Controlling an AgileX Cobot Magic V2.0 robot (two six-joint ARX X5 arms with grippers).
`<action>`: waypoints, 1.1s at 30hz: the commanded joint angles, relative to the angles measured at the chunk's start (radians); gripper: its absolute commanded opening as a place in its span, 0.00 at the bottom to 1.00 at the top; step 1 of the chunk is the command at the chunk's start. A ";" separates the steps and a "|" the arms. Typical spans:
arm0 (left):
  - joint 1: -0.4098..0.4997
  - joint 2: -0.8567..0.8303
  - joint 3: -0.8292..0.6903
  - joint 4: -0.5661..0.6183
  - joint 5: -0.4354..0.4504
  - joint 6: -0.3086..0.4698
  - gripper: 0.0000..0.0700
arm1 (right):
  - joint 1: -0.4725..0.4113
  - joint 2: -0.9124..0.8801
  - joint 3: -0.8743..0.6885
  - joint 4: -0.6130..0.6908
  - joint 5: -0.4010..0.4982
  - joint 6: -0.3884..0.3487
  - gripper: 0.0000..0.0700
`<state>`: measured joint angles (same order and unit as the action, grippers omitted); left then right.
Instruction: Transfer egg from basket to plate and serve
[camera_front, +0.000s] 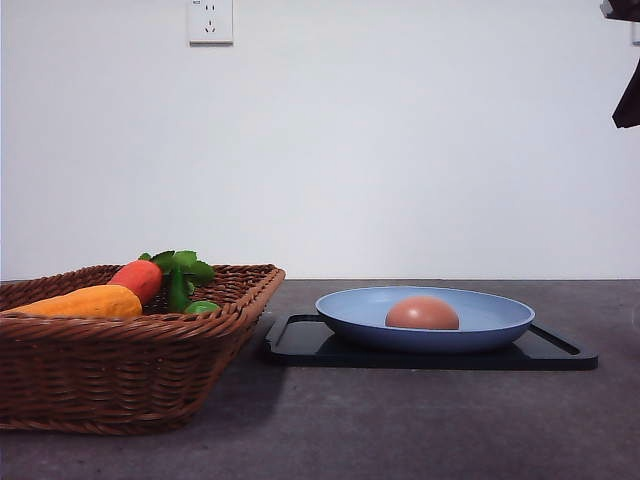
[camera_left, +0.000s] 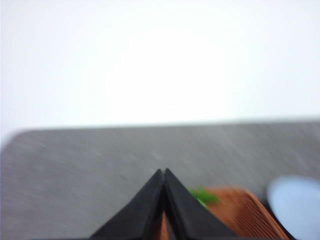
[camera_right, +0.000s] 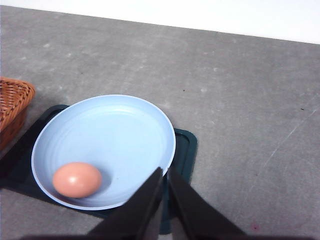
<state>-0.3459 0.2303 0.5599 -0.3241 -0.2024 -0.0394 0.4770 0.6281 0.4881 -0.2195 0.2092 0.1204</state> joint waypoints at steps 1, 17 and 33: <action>0.062 -0.024 -0.035 0.022 0.004 0.020 0.00 | 0.005 0.004 0.009 0.010 0.002 0.003 0.00; 0.316 -0.229 -0.468 0.108 0.092 -0.144 0.00 | 0.005 0.004 0.009 0.010 0.002 0.003 0.00; 0.316 -0.227 -0.540 0.097 0.121 -0.156 0.00 | 0.005 0.004 0.009 0.010 0.002 0.003 0.00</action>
<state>-0.0307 0.0044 0.0437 -0.2111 -0.0830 -0.1947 0.4770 0.6281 0.4881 -0.2199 0.2092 0.1204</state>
